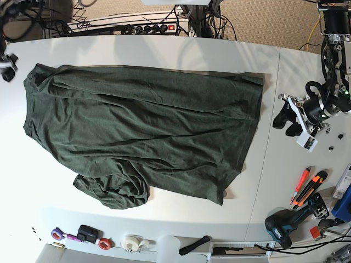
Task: Layout the t-shirt on the table in an organized manner, then fold the t-shirt properly
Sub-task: 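Pull the held shirt corner outward with the left gripper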
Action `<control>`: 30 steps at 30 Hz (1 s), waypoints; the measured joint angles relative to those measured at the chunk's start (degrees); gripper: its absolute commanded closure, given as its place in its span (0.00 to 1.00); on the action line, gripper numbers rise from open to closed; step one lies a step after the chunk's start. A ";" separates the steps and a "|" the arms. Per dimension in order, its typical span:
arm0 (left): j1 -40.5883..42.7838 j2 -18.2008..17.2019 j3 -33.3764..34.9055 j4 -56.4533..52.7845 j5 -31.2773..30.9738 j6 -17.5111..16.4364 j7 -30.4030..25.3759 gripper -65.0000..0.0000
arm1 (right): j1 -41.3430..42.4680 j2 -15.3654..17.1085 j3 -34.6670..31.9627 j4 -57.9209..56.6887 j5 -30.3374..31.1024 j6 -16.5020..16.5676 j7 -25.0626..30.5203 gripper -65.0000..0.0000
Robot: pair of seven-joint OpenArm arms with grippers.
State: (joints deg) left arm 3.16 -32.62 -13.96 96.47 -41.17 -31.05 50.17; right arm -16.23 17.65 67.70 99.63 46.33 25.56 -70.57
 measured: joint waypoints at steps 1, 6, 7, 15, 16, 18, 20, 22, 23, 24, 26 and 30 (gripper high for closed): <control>0.00 -0.20 0.00 0.00 -0.11 -0.02 -0.11 0.54 | -0.33 -0.74 1.22 0.00 0.94 0.00 0.04 0.58; -1.53 -1.07 0.00 0.00 -0.24 0.00 -0.13 0.54 | -0.74 -3.65 1.16 -9.22 5.77 2.03 -0.66 0.58; -1.86 -1.07 0.00 0.00 -0.26 0.00 -0.20 0.54 | -0.48 -3.63 0.94 -11.96 7.02 2.62 -0.59 0.58; -1.95 -1.07 0.00 0.00 -0.24 -0.02 -0.09 0.55 | 5.01 -3.15 1.09 -24.96 9.86 4.31 1.11 0.58; -1.95 -1.05 0.00 0.00 -0.22 0.00 -0.09 0.55 | 5.51 -3.08 1.11 -25.53 9.99 4.31 1.40 0.58; -1.95 -1.05 0.00 0.00 -0.24 -0.02 -0.07 0.55 | 5.88 -3.04 -0.26 -25.88 10.21 4.31 1.66 0.58; -1.95 -1.07 0.00 0.00 -0.24 -0.02 0.87 0.55 | 5.90 -3.02 -2.47 -25.88 10.73 4.35 1.90 0.58; -1.95 -1.05 0.00 0.00 -0.24 -0.02 2.27 0.55 | 5.90 -2.69 -4.85 -25.83 10.78 4.48 2.16 0.58; -1.95 -1.05 0.00 0.00 -0.39 -0.02 3.28 0.55 | 5.90 -2.54 -6.03 -25.77 10.75 4.50 2.32 0.60; -1.95 -1.05 0.00 0.00 -0.83 0.00 4.59 0.55 | 5.97 -2.45 -7.15 -25.75 10.67 4.50 2.49 0.68; -1.73 -1.07 0.00 0.02 -3.15 1.09 8.46 0.55 | 6.05 -2.45 -9.29 -25.77 9.70 4.68 2.49 0.89; 0.90 -1.07 0.00 -0.57 -4.57 4.72 11.32 0.55 | 6.05 -2.60 -10.73 -25.77 9.51 6.86 1.92 1.00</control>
State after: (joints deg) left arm 4.05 -33.69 -13.96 95.90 -45.74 -26.33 61.49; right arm -10.17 15.05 56.97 73.87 55.83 32.42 -68.64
